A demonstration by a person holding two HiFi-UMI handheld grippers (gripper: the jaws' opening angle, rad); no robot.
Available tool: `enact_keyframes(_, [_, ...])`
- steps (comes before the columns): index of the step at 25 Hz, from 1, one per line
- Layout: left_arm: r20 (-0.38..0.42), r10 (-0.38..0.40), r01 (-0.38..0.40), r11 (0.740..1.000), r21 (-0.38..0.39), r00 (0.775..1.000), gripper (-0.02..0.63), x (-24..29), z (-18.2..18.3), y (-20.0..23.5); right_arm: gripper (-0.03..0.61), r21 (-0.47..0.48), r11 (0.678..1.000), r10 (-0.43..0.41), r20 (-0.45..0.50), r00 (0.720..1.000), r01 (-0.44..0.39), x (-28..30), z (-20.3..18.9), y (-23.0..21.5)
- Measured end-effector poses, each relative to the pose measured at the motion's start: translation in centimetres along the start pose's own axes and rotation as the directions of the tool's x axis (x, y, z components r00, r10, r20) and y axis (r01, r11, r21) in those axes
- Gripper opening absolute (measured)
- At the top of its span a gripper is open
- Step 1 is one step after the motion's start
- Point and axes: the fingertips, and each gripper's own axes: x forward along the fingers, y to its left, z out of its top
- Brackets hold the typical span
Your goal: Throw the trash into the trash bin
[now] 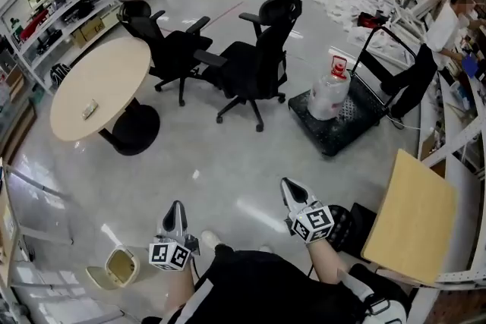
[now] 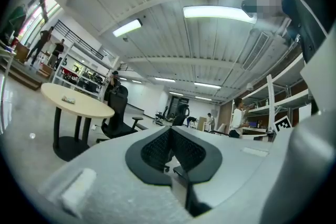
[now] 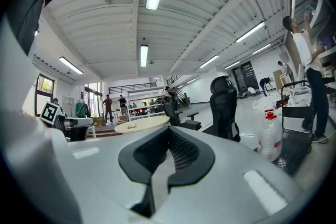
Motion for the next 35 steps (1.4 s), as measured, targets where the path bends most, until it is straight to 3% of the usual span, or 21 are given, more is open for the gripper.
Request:
enact_keyframes(5, [0.029,0.052,-0.054,0.997,0.053,0.998,0.000,-0.7,2.3,6.1,0.006,-0.043,0.993,0.109,0.008,0.994,-0.109,7.0,1.6,5.9])
enact_keyframes(12, [0.112,0.107,-0.114,0.992,0.054,0.988,0.000,-0.6,6.1,14.8,0.006,-0.072,0.977,0.201,-0.014,0.979,-0.202,16.6,1.8,12.1])
enact_keyframes(19, [0.147,0.259,-0.265,0.964,0.023,0.955,0.000,-4.9,8.2,23.2,0.005,-0.107,0.940,0.324,-0.024,0.946,-0.324,24.3,2.3,20.0])
enact_keyframes(26, [0.179,0.334,-0.344,0.939,0.027,0.926,0.000,-7.3,11.5,27.6,0.006,-0.101,0.922,0.371,-0.048,0.928,-0.374,28.2,3.5,24.7])
enact_keyframes(35, [0.192,0.382,-0.381,0.924,-0.042,0.904,0.000,-8.8,8.3,29.8,0.005,-0.071,0.915,0.391,-0.082,0.917,-0.397,29.7,0.3,25.3])
